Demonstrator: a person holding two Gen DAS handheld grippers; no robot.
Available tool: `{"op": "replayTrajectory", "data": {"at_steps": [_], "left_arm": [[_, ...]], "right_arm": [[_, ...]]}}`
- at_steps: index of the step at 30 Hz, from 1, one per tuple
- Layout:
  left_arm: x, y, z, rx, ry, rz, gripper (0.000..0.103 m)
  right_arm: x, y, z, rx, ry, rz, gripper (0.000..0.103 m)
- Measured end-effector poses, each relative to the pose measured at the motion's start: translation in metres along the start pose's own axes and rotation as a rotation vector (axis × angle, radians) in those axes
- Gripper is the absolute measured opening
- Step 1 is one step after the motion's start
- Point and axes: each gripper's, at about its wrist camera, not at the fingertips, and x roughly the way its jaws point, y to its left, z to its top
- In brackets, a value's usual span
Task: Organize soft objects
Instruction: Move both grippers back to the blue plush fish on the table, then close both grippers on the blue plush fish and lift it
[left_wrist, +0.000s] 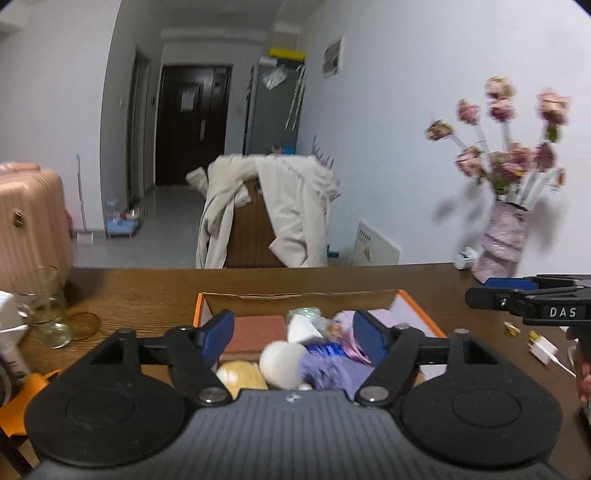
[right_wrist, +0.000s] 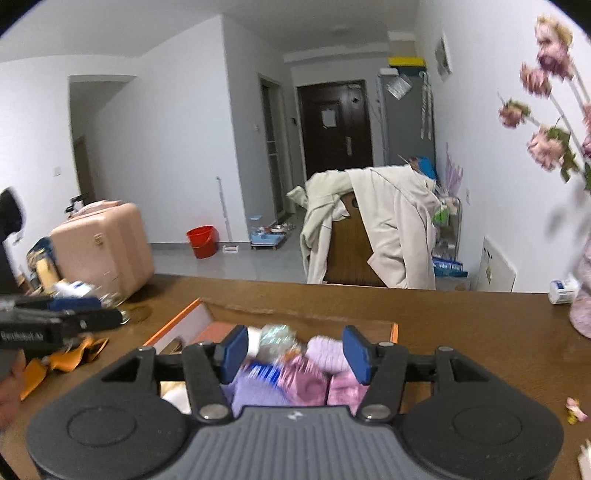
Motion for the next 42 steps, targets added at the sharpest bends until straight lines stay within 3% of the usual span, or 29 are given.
{"op": "replayTrajectory", "data": {"at_steps": [7,14,17,21,25,30,35,42], "left_arm": [[-0.093,-0.036,-0.066,-0.005,-0.059,-0.021,0.088],[-0.145,-0.053,-0.15,-0.091,0.001,0.014,0.091],[-0.154,-0.053,-0.172,-0.109,0.042,0.022,0.091],[-0.154,-0.051,-0.177,-0.122,0.044,0.04,0.091],[-0.142,-0.055,-0.177,-0.122,0.054,0.021,0.091],[-0.103,-0.068,-0.172,-0.088,0.078,-0.054,0.09],[-0.038,-0.069,-0.154,-0.071,0.102,-0.115,0.074],[0.048,-0.043,-0.134,-0.193,0.236,-0.252,0.06]], "right_arm": [[-0.093,0.034,-0.08,-0.048,-0.007,0.067,0.066],[-0.14,0.058,-0.16,0.021,0.052,0.076,0.067],[-0.153,0.058,-0.178,0.062,0.064,0.089,0.067],[-0.155,0.054,-0.181,0.076,0.064,0.074,0.067],[-0.145,0.049,-0.181,0.095,0.061,0.073,0.067],[-0.108,0.034,-0.183,0.18,0.099,0.089,0.067],[-0.065,0.012,-0.183,0.305,0.12,0.117,0.06],[-0.013,-0.004,-0.175,0.407,0.117,0.159,0.045]]}}
